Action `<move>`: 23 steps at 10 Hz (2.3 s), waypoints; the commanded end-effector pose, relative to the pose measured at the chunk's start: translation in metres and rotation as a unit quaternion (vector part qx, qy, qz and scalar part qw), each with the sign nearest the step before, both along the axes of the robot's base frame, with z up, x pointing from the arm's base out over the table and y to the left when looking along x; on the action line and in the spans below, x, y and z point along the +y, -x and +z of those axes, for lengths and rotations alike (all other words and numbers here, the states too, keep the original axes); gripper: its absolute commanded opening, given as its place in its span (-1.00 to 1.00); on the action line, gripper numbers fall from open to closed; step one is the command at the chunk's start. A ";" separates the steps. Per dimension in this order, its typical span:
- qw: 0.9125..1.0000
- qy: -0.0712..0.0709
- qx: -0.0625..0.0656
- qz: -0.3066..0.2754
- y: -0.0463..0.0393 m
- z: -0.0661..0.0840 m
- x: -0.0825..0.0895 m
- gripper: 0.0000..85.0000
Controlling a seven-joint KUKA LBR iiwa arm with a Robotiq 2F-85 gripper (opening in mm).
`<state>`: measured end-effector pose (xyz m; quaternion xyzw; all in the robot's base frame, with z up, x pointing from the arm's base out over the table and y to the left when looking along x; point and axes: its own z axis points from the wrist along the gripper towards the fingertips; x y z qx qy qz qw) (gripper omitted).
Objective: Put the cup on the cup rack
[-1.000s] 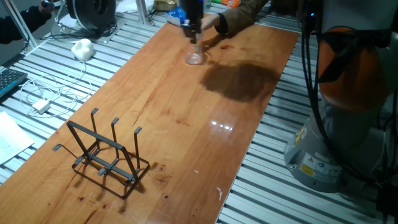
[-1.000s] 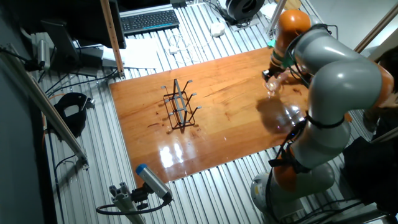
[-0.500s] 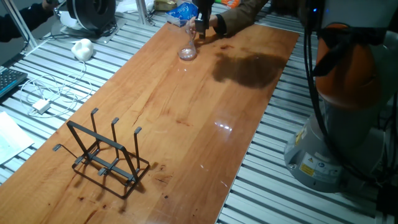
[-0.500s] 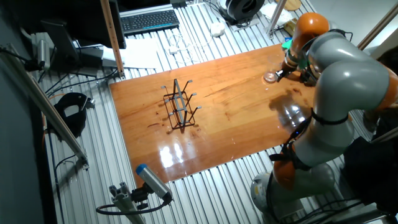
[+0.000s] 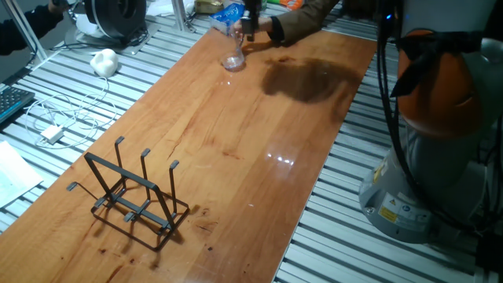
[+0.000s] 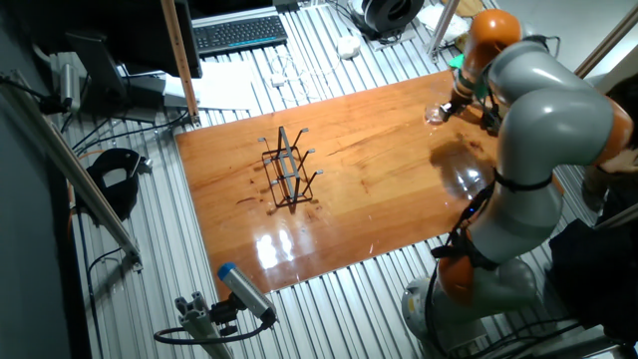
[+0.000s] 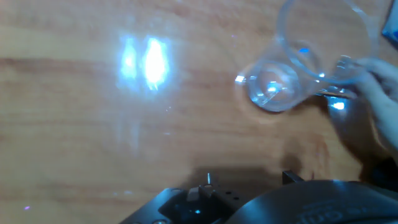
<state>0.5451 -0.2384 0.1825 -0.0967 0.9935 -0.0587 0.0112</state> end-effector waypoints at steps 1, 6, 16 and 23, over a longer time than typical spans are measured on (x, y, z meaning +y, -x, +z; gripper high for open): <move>1.000 -0.001 0.004 -0.004 -0.0135 0.000 0.007 0.20; 0.998 -0.025 0.020 -0.056 -0.0362 -0.005 0.058 0.20; 0.990 -0.003 -0.001 -0.141 0.0459 -0.006 0.144 0.20; 0.994 -0.036 0.003 -0.099 0.0427 0.002 0.090 0.20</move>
